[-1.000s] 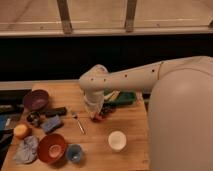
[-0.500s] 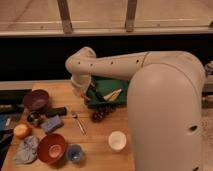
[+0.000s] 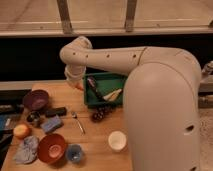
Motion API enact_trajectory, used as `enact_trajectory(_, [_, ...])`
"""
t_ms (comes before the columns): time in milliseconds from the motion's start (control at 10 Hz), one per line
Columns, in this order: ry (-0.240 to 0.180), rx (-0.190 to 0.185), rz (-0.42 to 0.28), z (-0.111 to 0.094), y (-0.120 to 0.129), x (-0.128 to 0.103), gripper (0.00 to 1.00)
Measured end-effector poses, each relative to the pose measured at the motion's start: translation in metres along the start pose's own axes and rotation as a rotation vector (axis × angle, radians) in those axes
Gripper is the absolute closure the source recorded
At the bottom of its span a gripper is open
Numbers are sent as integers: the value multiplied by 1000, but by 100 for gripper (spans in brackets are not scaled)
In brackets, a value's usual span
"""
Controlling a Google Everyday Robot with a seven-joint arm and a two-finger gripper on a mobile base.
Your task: Place pepper in purple bowl
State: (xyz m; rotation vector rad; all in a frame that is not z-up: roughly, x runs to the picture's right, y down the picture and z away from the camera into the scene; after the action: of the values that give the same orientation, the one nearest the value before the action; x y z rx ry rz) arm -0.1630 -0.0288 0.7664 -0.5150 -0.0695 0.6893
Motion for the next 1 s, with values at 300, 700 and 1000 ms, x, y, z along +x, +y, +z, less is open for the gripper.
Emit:
enact_trajectory(300, [0,-2,-1,0,1,-1,100])
enact_trajectory(700, [-17,12,-70,3,3,-18,100])
enact_trajectory(1000, [-25,4,-172,21,19,-73,100])
